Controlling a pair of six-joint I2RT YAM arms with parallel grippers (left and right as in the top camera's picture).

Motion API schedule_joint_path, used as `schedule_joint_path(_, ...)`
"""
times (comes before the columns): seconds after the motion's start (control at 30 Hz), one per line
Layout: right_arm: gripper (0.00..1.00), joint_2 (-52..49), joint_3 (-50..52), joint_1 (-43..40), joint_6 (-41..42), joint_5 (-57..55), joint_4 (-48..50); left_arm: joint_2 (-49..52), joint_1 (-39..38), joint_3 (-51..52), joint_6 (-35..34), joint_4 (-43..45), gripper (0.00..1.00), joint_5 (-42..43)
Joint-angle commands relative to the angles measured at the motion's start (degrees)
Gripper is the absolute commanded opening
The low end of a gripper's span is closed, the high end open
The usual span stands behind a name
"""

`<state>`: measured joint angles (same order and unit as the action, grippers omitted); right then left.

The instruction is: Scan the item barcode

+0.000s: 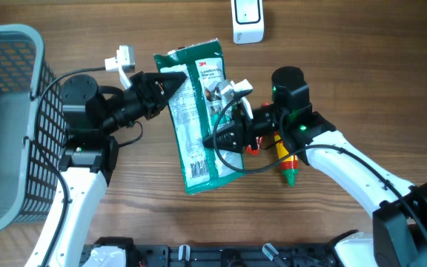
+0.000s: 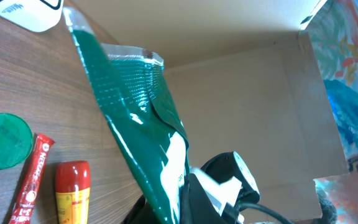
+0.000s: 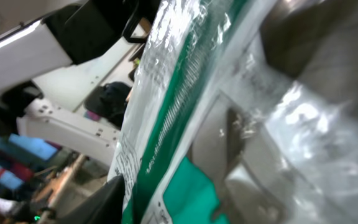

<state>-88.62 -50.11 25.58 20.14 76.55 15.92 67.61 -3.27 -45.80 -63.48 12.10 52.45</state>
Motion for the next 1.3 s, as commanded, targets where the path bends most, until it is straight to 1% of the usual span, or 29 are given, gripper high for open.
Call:
schedule_joint_path(0.0, 0.62, -0.5, -0.8, -0.8, -0.6, -3.5, 0.5, 0.2, 0.1, 0.1, 1.8, -0.1, 0.04, 0.9)
schedule_joint_path(0.17, 0.37, -0.5, -0.8, -0.8, -0.5, -3.1, 0.5, 0.2, 0.1, 0.1, 1.8, -0.1, 0.04, 0.8)
schedule_joint_path(0.2, 0.27, -0.5, -0.8, -0.8, -0.5, -3.1, 0.5, 0.2, 0.1, 0.1, 1.8, -0.1, 0.04, 0.8)
schedule_joint_path(0.23, 0.16, -0.5, -0.8, -0.8, -0.6, -3.2, 0.6, 0.2, 0.1, 0.1, 1.8, -0.1, 0.04, 0.8)
schedule_joint_path(0.27, 0.09, -0.5, -0.8, -0.8, -0.7, -3.3, 0.6, 0.2, 0.1, 0.1, 2.1, -0.1, 0.04, 0.9)
schedule_joint_path(0.3, 0.04, -0.5, -0.8, -1.0, -0.7, -3.6, 0.7, 0.2, 0.1, 0.1, 3.0, -0.1, 0.04, 0.9)
schedule_joint_path(0.33, 0.04, -0.5, -0.8, -1.3, -0.7, -3.7, 0.8, 0.2, 0.1, 0.1, 3.3, -0.2, 0.06, 1.0)
schedule_joint_path(0.37, 0.04, -0.5, -0.8, -1.9, -0.9, -3.7, 0.8, 0.2, 0.1, 0.1, 3.4, -0.2, 0.12, 1.3)
schedule_joint_path(0.4, 0.05, -0.4, -0.8, -2.7, -0.9, -3.7, 0.7, 0.2, 0.1, 0.1, 4.1, -0.2, 0.23, 1.6)
schedule_joint_path(0.43, 0.05, -0.4, -0.8, -3.6, -0.9, -3.7, 0.5, 0.2, 0.0, 0.1, 6.4, -0.2, 0.50, 2.2)
schedule_joint_path(0.47, 0.04, -0.2, -0.8, -4.7, -0.8, -3.7, 0.2, 0.2, 0.0, 0.1, 8.3, -0.7, 0.97, 2.5)
schedule_joint_path(0.5, 0.05, 0.0, -0.8, -5.8, -0.8, -3.9, -0.3, 0.2, 0.0, 0.1, 10.9, -2.4, 1.00, 2.3)
schedule_joint_path(0.57, 0.04, 1.2, -0.8, -8.4, -1.2, -6.4, -3.6, 0.2, 0.0, 0.1, 15.0, -6.9, 1.00, 0.9)
schedule_joint_path(0.6, 0.05, 2.1, -0.8, -9.2, -2.2, -8.0, -6.1, 0.1, 0.0, 0.1, 16.9, -11.2, 1.00, -1.4)
schedule_joint_path(0.73, 0.05, 7.0, -0.8, -10.7, -7.0, -18.4, -18.4, -0.9, -0.7, 0.1, 22.8, -21.0, 0.99, -8.8)
schedule_joint_path(0.83, 0.04, 12.0, -0.8, -10.7, -9.9, -26.6, -27.5, -4.0, -3.8, 0.1, 25.4, -28.2, 0.99, -20.9)
schedule_joint_path(0.93, 0.05, 17.8, -0.8, -10.7, -11.2, -35.8, -33.9, -9.3, -10.3, 0.0, 26.0, -34.4, 1.00, -38.2)
schedule_joint_path(1.0, 0.05, 21.2, -0.8, -10.7, -11.2, -41.6, -35.0, -13.0, -15.9, 0.0, 25.7, -37.3, 1.00, -50.8)
schedule_joint_path(1.07, 0.05, 23.5, -0.8, -10.7, -11.8, -45.2, -34.2, -15.7, -21.1, 0.0, 25.7, -38.7, 1.00, -60.9)
schedule_joint_path(1.1, 0.05, 24.4, -0.8, -10.7, -13.9, -46.2, -33.2, -16.6, -23.2, 0.0, 25.7, -38.8, 1.00, -65.0)
schedule_joint_path(1.17, 0.05, 25.2, -0.8, -10.7, -16.8, -48.2, -30.9, -17.7, -26.4, 0.0, 25.7, -38.9, 1.00, -71.2)
schedule_joint_path(1.23, 0.05, 25.2, -0.8, -10.7, -17.7, -50.8, -28.6, -17.9, -28.2, 0.0, 25.7, -38.8, 1.00, -74.1)
schedule_joint_path(1.27, 0.05, 24.9, -0.8, -10.7, -19.3, -54.1, -26.9, -17.8, -28.5, 0.0, 25.7, -38.9, 1.00, -74.5)
